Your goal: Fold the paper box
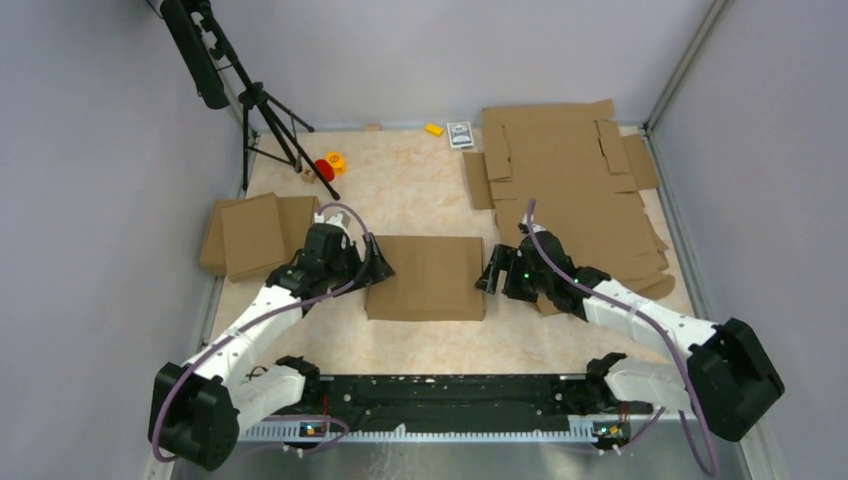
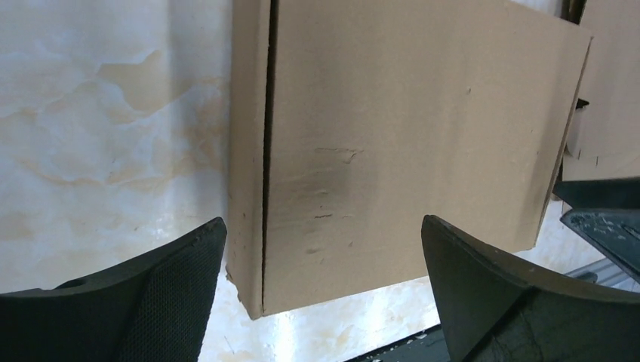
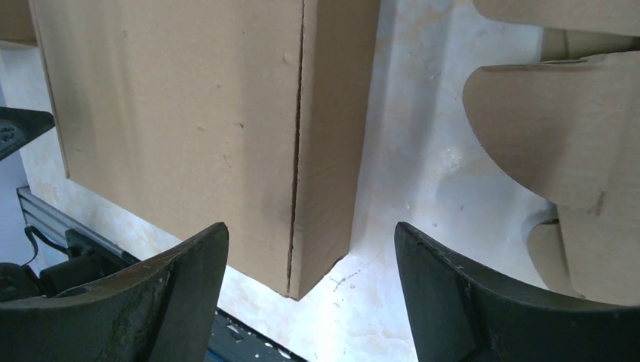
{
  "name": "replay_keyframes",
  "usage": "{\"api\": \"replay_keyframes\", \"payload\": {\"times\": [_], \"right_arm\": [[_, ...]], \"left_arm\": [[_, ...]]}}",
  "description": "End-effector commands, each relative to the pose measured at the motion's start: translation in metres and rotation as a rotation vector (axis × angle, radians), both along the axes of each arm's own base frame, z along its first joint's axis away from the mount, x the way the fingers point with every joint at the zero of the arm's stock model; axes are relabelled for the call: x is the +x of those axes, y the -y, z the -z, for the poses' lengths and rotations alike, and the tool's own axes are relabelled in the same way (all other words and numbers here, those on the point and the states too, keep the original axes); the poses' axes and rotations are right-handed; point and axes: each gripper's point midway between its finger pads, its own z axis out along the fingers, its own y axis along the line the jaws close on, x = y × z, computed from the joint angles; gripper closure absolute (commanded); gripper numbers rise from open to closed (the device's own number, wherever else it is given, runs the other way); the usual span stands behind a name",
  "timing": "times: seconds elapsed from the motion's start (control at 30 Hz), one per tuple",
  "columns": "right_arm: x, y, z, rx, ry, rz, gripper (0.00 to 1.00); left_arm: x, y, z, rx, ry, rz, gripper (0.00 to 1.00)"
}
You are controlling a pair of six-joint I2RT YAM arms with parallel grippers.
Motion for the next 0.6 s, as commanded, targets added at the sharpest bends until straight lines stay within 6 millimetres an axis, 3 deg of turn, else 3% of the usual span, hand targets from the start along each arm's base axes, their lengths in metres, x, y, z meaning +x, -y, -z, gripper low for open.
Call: {"api": "replay_keyframes", "payload": {"times": [0.0, 0.17, 0.3, 0.4, 0.57], "right_arm": [[0.019, -0.022, -0.007, 0.099, 0.029, 0.011, 0.22], [0.023, -0.034, 0.003, 0.111, 0.011, -0.032, 0.37], [0.028, -0.044, 0.004, 0.118, 0.002, -0.055, 0.49], [0.030, -0.052, -0.003, 0.132, 0.022, -0.081, 0.59], [0.035, -0.081, -0.033, 0.174, 0.086, -0.146, 0.62]], "left_arm": [[0.009, 0.017, -0.001, -0.072, 0.096, 0.089, 0.04], [0.008, 0.025, 0.010, -0.083, 0.045, 0.135, 0.19], [0.010, 0.030, 0.009, -0.095, 0.041, 0.153, 0.36], [0.016, 0.026, -0.002, -0.068, 0.070, 0.147, 0.46], [0.022, 0.018, -0.039, -0.047, 0.158, 0.113, 0.47]]}}
